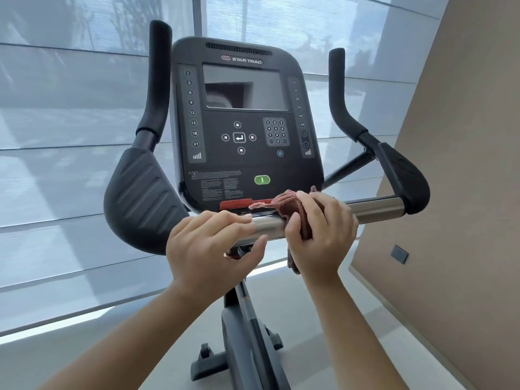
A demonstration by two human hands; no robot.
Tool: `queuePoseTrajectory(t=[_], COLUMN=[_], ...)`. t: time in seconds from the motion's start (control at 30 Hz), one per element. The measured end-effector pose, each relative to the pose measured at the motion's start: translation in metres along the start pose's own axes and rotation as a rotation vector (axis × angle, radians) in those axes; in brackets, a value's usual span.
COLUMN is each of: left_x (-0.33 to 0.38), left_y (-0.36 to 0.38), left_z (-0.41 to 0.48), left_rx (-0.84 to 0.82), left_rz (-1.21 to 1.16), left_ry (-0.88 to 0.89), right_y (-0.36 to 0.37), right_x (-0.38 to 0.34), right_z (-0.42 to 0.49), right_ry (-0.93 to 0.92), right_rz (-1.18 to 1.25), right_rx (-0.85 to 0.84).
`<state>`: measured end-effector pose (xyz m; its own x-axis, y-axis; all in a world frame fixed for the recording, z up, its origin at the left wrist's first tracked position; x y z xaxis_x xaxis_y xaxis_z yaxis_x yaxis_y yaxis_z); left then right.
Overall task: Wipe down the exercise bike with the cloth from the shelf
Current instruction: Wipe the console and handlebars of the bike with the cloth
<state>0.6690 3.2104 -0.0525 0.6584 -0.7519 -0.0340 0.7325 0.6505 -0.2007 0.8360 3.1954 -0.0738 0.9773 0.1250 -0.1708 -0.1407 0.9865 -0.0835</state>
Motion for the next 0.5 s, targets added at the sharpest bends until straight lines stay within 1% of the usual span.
queuePoseTrajectory(t=[0.07,0.1,0.13,0.23,0.27,0.33,0.4,0.5], left_x=[0.001,0.001,0.001,0.001,0.001,0.001,0.000,0.000], left_y=[0.000,0.000,0.001,0.002,0.001,0.002,0.003,0.003], left_z=[-0.001,0.000,0.000,0.001,0.001,-0.001,-0.001,-0.002], left_rx=[-0.012,-0.012,-0.010,-0.014,-0.012,-0.014,-0.016,-0.009], left_rz=[-0.012,-0.008,-0.001,0.007,0.012,0.017,0.017,0.010], left_ry=[-0.006,-0.011,-0.017,-0.021,-0.021,-0.016,-0.010,0.010], right_y=[-0.004,-0.003,-0.002,0.010,0.014,0.019,0.015,0.003], right_x=[0.021,0.029,0.032,0.015,0.005,-0.008,-0.008,0.019], right_z=[0.000,0.001,0.001,-0.005,-0.009,-0.014,-0.012,-0.003], right_ry=[-0.157,-0.167,-0.126,0.136,0.192,0.222,0.144,-0.053], right_rz=[-0.061,-0.092,-0.108,-0.047,-0.010,0.057,0.079,-0.037], right_rx=[0.021,0.047,0.086,0.215,0.253,0.276,0.236,0.073])
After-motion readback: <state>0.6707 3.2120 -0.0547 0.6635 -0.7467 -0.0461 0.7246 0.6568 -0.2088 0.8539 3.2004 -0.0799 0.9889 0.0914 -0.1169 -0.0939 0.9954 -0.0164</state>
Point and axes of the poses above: each hand's wrist, its own z-axis towards the middle knuckle, its own y-axis out of the palm, x = y × z, the point moved 3 cm from there along z, towards the middle knuckle, and after that the axes turned 6 degrees about z, right-handed, at the moved point
